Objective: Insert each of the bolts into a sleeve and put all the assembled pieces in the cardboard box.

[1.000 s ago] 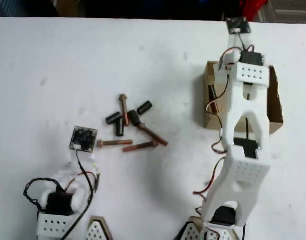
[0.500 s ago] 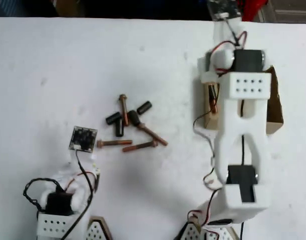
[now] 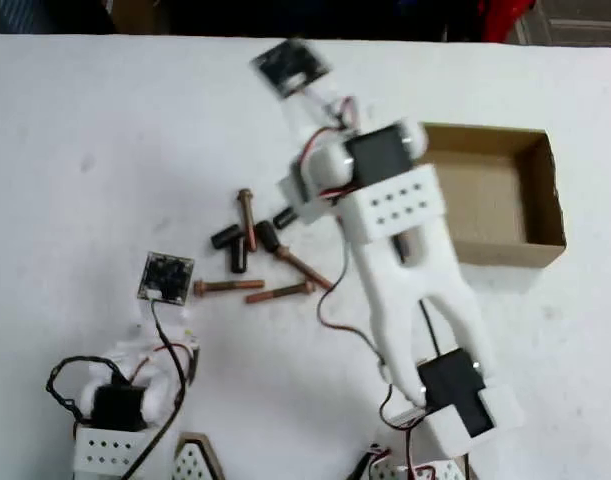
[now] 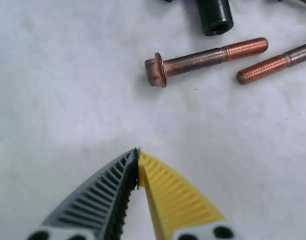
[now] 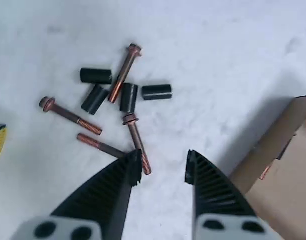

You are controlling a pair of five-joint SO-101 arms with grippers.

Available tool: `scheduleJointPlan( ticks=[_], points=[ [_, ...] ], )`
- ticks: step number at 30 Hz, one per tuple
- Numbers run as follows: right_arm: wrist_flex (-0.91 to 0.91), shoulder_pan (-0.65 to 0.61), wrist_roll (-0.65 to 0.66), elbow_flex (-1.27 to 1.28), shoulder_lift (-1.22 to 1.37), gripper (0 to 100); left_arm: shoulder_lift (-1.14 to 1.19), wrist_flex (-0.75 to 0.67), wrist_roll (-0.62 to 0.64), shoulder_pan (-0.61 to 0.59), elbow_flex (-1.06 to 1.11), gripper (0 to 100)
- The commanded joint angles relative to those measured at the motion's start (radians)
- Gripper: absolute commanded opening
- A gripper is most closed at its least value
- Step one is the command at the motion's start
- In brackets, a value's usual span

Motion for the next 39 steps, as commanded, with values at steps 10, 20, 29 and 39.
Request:
scheduleJointPlan(
  ticks=[10, 20, 29, 39],
  points=[
    [-0.498, -0.031, 0.011, 0.46, -0.042, 12.7, -0.008, -0.026, -0.011, -0.004, -0.003, 2],
    [-0.648, -0.097, 0.012, 0.482, 0.11, 12.7, -0.008, -0.026, -0.011, -0.004, -0.003, 2],
    [-0.647, -0.11, 0.012, 0.299, 0.349, 12.7, -0.008, -0.026, -0.011, -0.004, -0.003, 2],
    [-0.645, -0.11, 0.092, 0.256, 0.435, 12.7, -0.008, -0.026, -0.011, -0.004, -0.003, 2]
  ],
)
